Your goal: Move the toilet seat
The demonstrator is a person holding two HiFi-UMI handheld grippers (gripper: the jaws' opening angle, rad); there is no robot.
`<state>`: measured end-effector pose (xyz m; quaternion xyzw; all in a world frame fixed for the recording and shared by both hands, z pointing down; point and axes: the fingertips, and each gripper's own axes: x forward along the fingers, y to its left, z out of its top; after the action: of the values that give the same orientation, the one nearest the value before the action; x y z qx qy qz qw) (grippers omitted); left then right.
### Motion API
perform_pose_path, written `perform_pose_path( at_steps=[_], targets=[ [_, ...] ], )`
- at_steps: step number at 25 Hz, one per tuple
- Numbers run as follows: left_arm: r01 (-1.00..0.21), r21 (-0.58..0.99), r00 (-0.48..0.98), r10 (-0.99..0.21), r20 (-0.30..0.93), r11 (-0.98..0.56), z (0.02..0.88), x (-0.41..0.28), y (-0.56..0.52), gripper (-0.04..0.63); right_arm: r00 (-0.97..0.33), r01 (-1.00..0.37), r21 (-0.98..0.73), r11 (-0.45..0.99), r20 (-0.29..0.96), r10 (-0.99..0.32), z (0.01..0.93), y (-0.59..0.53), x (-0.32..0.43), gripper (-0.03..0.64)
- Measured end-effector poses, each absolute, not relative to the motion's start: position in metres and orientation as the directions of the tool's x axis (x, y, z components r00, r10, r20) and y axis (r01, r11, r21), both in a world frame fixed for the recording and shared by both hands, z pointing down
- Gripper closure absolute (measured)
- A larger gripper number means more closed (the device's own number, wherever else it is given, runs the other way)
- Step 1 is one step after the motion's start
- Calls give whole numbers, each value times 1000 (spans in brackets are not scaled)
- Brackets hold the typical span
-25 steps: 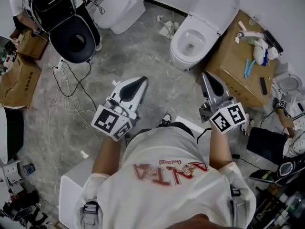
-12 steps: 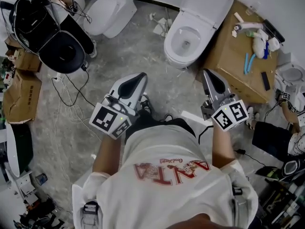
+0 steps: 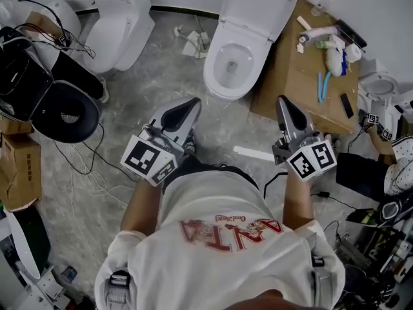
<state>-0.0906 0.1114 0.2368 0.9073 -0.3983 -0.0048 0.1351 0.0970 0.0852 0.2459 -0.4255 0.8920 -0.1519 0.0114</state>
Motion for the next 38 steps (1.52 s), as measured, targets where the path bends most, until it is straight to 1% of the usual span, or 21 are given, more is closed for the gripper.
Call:
perform_pose_path(
  at_steps=[2,5,9,14,17,20,24,27,29,33,35,38],
  targets=[
    [-700,262,705,-701,106,-664,242,-106,88,586,-602,-787,-248,565,108,-791,238,62,87,615],
    [-675,290,729,-674,119,-678,252,-136,51,586,-538,-825,-266,499,96,-838,228,27,75,615],
    [-633,336,762,-639,108,-698,250,-163,0,586,-477,-861,-260,437,115,-872,227,-6,55,615],
    [-565,314,821,-558,121,-763,257,-156,-35,586,-421,-889,-262,375,147,-895,243,-17,44,615],
    [-533,341,842,-525,125,-774,268,-143,-47,586,-376,-906,-273,324,166,-911,251,-19,55,615],
    [-533,358,843,-519,145,-767,278,-134,-63,586,-350,-910,-295,291,174,-920,258,-28,72,615],
    [-558,351,828,-533,173,-752,281,-111,-81,586,-350,-890,-368,267,178,-920,281,-40,104,615],
    [-597,336,801,-564,199,-729,288,-97,-95,586,-372,-872,-406,274,183,-910,304,-56,122,615],
    [-602,338,797,-567,208,-723,297,-84,-102,586,-386,-862,-423,280,189,-903,323,-69,133,615],
    [-571,404,818,-536,207,-715,320,-55,-106,586,-414,-831,-484,272,214,-885,369,-90,151,615],
    [-589,428,806,-540,243,-685,343,-51,-112,586,-428,-820,-509,262,241,-871,394,-96,152,614],
    [-593,523,799,-526,291,-612,379,-52,-123,586,-426,-816,-533,222,294,-856,429,-101,150,614]
  ],
)
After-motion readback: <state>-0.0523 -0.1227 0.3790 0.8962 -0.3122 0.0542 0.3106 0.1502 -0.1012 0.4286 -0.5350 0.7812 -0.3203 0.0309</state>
